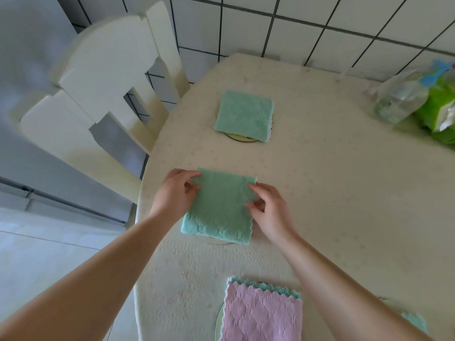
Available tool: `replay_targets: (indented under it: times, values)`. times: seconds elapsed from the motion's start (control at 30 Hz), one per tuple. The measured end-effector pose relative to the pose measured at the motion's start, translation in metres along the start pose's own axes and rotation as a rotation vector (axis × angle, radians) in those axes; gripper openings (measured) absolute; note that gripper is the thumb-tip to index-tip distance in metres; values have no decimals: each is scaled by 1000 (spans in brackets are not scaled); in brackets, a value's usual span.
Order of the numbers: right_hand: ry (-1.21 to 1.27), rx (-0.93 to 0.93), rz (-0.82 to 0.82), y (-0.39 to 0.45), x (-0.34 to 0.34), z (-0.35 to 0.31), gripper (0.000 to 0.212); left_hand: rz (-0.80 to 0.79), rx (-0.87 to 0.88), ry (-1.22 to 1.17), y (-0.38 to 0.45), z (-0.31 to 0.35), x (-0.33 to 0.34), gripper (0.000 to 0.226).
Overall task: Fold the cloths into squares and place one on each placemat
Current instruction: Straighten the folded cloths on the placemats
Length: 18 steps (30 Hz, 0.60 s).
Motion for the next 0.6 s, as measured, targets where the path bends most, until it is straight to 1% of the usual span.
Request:
replay_targets:
  times: [0.1,0.23,0.33,0.47,0.6]
  values:
    - [49,-7,79,31,-23,-9,42,37,0,-36,42,12,-8,27]
    - [59,52,100,92,-53,-19,44,110,-33,-127,109,38,-21,28]
    - [4,83,98,136,-68,-21,47,108,-80,-166,150,48,-20,30]
    - [1,189,48,178,-68,-11,48,84,-134,-153,186,47,-9,35]
    - [-4,196,6,196,-58,-3,50,23,-86,-163,200,56,4,36]
Point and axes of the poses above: each hand's wrist, its own y-axis towards the middle knuckle, its own x-axis out of the palm, z = x × y, the point moved 9 cm from there along y, towards the middle knuckle, and after that the axes turned 10 degrees about y, right-handed, at the moved point
